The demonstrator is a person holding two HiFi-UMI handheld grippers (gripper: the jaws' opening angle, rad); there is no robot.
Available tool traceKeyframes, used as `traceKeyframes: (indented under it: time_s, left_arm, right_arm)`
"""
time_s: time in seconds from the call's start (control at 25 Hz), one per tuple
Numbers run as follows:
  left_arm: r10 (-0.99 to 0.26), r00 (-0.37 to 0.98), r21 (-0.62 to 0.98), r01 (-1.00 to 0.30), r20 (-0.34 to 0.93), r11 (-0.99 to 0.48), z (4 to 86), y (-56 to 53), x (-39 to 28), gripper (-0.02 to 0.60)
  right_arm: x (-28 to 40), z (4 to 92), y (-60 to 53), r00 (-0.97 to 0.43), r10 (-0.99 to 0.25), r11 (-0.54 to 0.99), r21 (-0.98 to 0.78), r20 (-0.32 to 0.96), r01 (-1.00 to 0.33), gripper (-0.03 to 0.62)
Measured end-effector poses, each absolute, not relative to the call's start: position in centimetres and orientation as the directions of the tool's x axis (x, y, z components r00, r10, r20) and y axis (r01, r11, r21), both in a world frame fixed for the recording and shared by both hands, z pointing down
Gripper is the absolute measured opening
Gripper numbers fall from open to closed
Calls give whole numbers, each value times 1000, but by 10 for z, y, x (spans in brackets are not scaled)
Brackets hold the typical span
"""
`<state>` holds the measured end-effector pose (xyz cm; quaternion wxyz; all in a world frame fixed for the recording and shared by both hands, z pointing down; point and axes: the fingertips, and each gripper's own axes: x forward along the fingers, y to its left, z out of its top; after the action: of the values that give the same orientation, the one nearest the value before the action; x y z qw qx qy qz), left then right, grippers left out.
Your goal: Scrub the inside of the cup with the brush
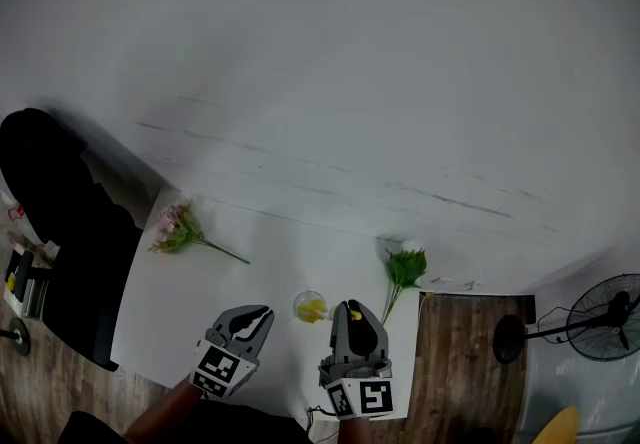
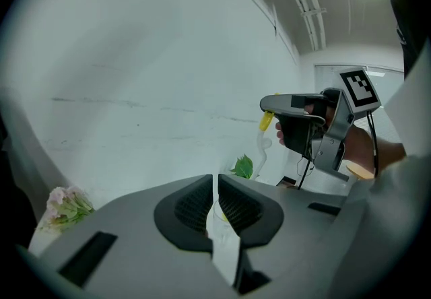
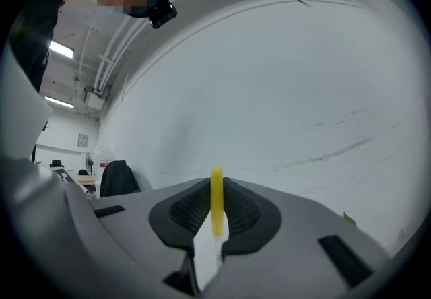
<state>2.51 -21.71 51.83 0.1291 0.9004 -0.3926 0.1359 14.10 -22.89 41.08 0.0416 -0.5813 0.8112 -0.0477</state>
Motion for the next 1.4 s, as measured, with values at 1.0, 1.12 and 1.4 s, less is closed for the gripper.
traceKeyframes:
  time_s: [1.0, 1.12, 1.4]
  left_arm:
    - [-596, 673, 176, -714, 438, -678, 588, -243, 47, 43]
    - [-592, 675, 177, -712, 440, -680, 590, -244, 48, 43]
    - [-597, 674, 174, -713, 435, -679, 590, -249, 50, 43]
  right_arm:
    - [135, 494, -259, -339, -932, 300, -252, 128, -920, 63]
    - [133, 488, -263, -332, -937, 295, -259, 109, -920, 63]
    - [143, 495, -262, -324, -936, 284, -244, 140, -927, 63]
